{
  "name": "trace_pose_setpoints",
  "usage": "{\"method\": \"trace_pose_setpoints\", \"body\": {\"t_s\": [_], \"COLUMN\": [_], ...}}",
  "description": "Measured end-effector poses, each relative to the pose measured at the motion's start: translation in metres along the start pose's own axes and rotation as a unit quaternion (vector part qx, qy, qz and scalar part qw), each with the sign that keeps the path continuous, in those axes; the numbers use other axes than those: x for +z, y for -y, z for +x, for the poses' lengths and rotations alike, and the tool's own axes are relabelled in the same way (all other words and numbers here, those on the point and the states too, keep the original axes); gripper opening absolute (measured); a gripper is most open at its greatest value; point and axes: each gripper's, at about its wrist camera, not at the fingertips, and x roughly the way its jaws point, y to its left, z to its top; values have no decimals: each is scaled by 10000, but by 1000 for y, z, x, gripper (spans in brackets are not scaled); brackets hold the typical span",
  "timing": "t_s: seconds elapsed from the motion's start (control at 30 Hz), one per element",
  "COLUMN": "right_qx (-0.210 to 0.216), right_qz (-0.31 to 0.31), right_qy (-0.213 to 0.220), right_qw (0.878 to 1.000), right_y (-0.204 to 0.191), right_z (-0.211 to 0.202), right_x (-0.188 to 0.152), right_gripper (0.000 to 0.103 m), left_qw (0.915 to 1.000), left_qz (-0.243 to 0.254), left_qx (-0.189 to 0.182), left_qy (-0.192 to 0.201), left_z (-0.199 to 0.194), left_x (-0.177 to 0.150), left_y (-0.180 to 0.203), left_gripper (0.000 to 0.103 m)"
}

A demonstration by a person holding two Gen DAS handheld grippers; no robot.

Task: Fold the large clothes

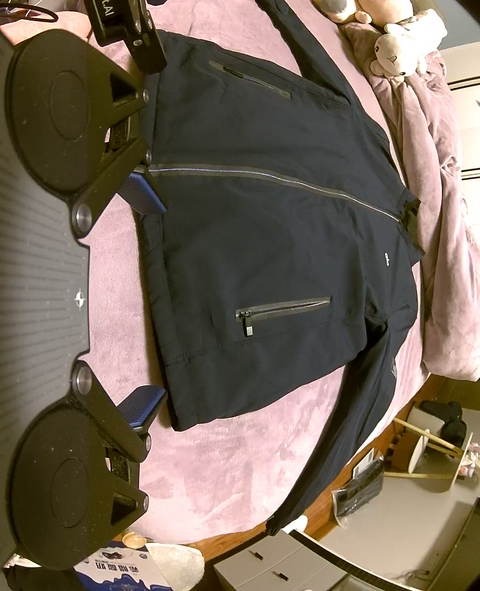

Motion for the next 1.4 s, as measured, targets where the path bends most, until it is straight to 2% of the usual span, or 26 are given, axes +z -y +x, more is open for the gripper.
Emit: {"method": "trace_pose_setpoints", "body": {"t_s": [0.87,0.97,1.07,1.13,1.2,1.27,1.37,1.4], "right_qx": [106,279,632,1026,1345,1476,1434,1303], "right_qz": [18,80,184,359,645,1065,2065,2531], "right_qy": [36,117,381,700,1193,1692,1945,1935], "right_qw": [9999,9995,9971,9916,9816,9686,9482,9389], "right_y": [0,5,14,27,50,81,140,164], "right_z": [1,2,3,4,10,21,47,59], "right_x": [-1,0,1,3,8,15,36,44], "right_gripper": [99,99,99,99,99,99,99,99], "left_qw": [10000,9997,9966,9916,9886,9884,9868,9857], "left_qz": [-42,-71,-257,-514,-701,-858,-1164,-1269], "left_qx": [-56,-216,-744,-1155,-1310,-1223,-1072,-1059], "left_qy": [-33,48,239,277,235,279,333,325], "left_z": [4,5,9,16,26,35,51,57], "left_x": [-3,-1,-2,1,7,14,28,32], "left_y": [-2,-5,-13,-21,-27,-32,-41,-43], "left_gripper": [103,103,103,103,103,103,103,103]}}
